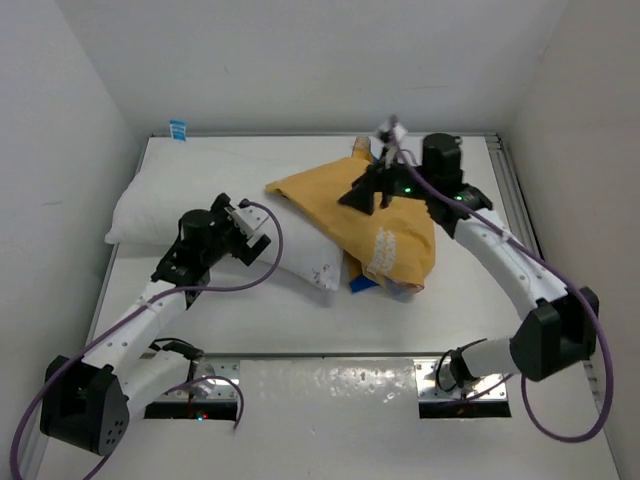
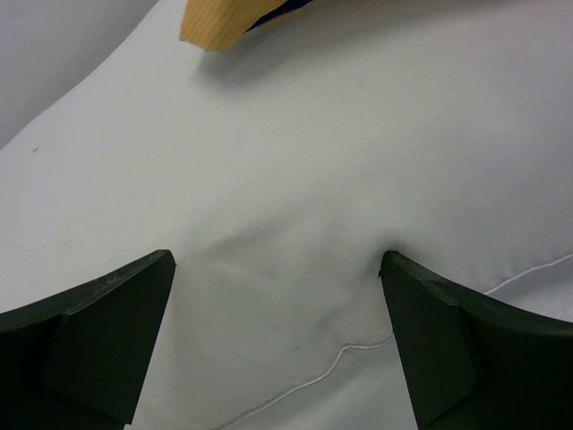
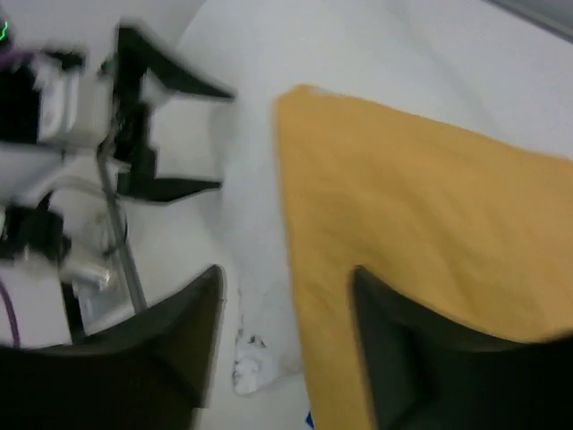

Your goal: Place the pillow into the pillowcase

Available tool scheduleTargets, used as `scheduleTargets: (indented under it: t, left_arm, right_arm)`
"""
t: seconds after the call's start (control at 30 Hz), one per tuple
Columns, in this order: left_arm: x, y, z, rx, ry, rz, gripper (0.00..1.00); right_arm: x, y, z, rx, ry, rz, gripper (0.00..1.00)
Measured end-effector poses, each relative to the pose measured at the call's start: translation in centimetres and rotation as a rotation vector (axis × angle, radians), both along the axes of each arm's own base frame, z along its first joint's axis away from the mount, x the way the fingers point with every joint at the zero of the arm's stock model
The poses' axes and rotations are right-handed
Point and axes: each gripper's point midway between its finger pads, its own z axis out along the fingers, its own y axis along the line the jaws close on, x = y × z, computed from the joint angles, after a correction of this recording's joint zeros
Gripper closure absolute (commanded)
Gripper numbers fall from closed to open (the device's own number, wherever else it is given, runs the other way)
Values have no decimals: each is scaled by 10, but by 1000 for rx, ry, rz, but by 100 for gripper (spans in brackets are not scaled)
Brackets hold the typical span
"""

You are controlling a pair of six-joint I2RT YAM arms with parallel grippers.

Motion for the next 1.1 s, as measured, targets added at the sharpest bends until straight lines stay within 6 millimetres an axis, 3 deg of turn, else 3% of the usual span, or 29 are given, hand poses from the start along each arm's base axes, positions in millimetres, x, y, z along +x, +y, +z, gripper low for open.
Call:
scheduleTargets:
  t: [0.03, 0.07, 0.1, 0.13, 0.23, 0.33, 0.47, 0.57, 0.63, 0.73, 0.77, 0.83, 0.87, 0.9, 0.97, 1.03, 1.1]
  left_arm:
    - [0, -3, 0, -4, 3, -17, 0]
    - [0, -7, 0, -7, 6, -35, 0]
    - [1, -12, 1, -8, 10, -54, 0]
    - [4, -17, 4, -8, 9, -72, 0]
    - [18, -33, 18, -25, -8, -113, 0]
    - [42, -45, 42, -47, -57, -123, 0]
    - [75, -58, 64, -31, -130, -142, 0]
    - [89, -70, 61, 41, -169, -192, 0]
    - [93, -77, 46, 89, -164, -223, 0]
    - [100, -82, 29, 131, -157, -244, 4]
    - [102, -82, 27, 136, -161, -245, 16]
    - [105, -83, 27, 143, -176, -249, 39]
    - [106, -85, 27, 144, -182, -255, 67]
    - [106, -86, 28, 142, -183, -258, 78]
    - [108, -88, 28, 145, -189, -265, 100]
    - [108, -91, 30, 143, -192, -270, 100]
    - [109, -94, 35, 139, -202, -274, 100]
  right_arm:
    - [11, -22, 2, 17, 18, -93, 79]
    - [21, -42, 3, 34, 43, -178, 93]
    - [35, -67, 5, 52, 68, -300, 85]
    - [43, -84, 4, 64, 97, -386, 60]
    - [53, -128, -21, 60, 180, -617, 13]
    - [44, -163, -76, -2, 299, -792, 2]
    - [11, -197, -157, -108, 479, -932, 1]
    - [-14, -209, -200, -150, 577, -975, 2]
    - [-23, -210, -216, -155, 610, -982, 3]
    - [-23, -209, -233, -153, 632, -987, 26]
    - [-21, -209, -236, -150, 634, -989, 36]
    - [-17, -209, -240, -145, 634, -992, 73]
    - [-15, -209, -241, -139, 633, -998, 88]
    - [-13, -211, -241, -142, 624, -1004, 100]
    - [-9, -217, -239, -146, 608, -1036, 100]
    - [-2, -225, -230, -165, 566, -1073, 100]
    - [9, -237, -209, -188, 489, -1120, 100]
